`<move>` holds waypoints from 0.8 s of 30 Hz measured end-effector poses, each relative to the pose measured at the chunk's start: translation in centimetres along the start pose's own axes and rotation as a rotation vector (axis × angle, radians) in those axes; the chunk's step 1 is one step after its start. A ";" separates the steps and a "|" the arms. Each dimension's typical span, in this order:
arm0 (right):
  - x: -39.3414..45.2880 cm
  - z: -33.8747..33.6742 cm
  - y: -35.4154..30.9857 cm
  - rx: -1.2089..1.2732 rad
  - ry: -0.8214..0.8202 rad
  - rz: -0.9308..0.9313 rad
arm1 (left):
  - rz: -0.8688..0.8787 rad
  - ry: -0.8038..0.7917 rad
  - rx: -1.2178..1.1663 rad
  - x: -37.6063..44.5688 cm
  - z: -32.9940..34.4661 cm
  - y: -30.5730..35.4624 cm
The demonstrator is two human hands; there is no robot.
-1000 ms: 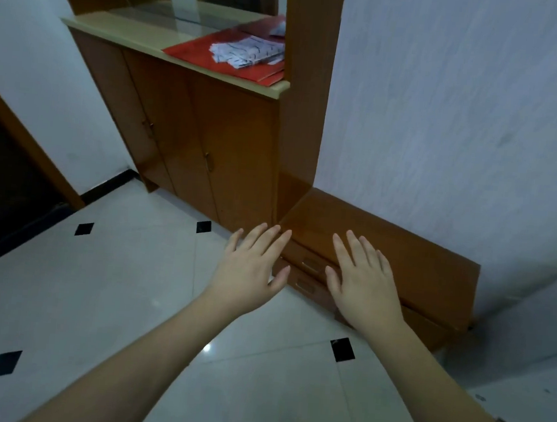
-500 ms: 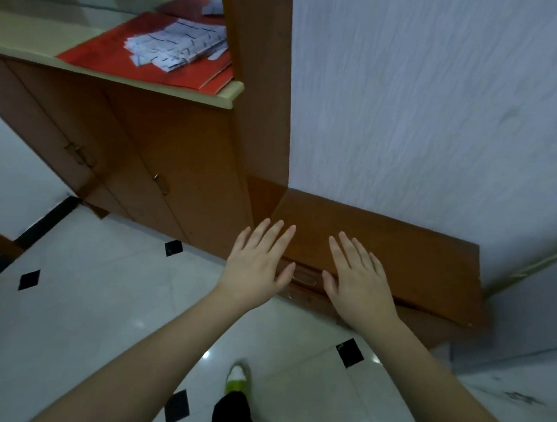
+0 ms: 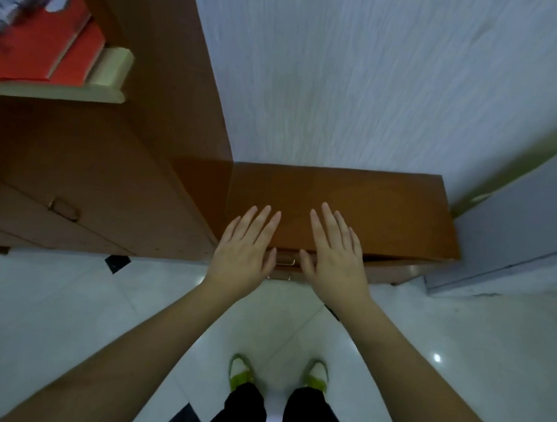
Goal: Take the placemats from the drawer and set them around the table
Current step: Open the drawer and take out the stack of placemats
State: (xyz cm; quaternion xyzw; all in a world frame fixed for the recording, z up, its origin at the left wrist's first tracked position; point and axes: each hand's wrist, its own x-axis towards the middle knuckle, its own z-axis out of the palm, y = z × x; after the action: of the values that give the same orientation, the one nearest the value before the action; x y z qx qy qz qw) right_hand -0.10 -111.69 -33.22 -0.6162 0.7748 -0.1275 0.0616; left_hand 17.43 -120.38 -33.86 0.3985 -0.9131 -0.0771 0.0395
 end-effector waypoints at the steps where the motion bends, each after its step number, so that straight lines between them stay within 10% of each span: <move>1: 0.6 1.1 0.4 0.010 -0.006 0.006 | -0.001 -0.020 -0.011 0.8 1.0 -0.3; 24: 5.0 32.9 8.7 0.064 -0.484 0.050 | -0.081 -0.313 -0.006 3.5 31.3 -8.6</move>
State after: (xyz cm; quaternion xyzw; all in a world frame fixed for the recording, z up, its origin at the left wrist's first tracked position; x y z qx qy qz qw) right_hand -1.12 -118.72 -66.92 -0.6071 0.7480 0.0011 0.2682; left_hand 17.06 -125.33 -66.13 0.4180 -0.8910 -0.1426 -0.1051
